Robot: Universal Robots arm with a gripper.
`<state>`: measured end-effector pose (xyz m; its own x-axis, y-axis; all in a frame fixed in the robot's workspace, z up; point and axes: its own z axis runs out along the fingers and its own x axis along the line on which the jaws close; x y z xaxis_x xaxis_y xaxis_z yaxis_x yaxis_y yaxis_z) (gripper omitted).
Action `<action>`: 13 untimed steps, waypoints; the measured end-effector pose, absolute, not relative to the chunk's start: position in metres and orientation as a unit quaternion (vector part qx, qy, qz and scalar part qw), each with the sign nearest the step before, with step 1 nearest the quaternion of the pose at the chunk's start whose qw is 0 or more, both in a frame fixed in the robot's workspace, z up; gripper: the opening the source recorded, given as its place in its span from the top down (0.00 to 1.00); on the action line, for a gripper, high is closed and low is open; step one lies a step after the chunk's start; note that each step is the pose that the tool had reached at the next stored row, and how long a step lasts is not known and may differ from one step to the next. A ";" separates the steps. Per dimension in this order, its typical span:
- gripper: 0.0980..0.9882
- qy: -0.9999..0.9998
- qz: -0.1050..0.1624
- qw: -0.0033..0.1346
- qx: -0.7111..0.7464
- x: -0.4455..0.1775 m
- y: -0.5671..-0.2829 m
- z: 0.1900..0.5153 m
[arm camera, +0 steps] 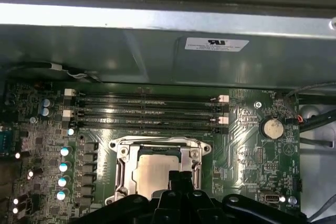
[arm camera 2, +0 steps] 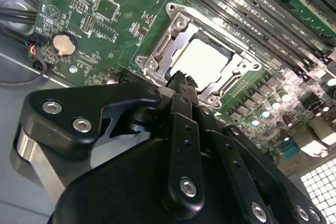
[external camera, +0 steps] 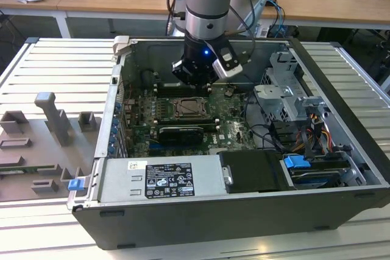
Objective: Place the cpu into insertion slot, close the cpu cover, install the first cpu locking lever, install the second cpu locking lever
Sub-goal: 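Install the second cpu locking lever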
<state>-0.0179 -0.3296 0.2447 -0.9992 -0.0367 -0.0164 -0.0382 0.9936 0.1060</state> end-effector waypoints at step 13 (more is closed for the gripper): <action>0.99 0.998 0.053 0.007 -0.019 -0.018 -0.354 0.245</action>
<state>-0.0179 -0.3537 0.2447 -0.9992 -0.0368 -0.0163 -0.0383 0.9936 0.1059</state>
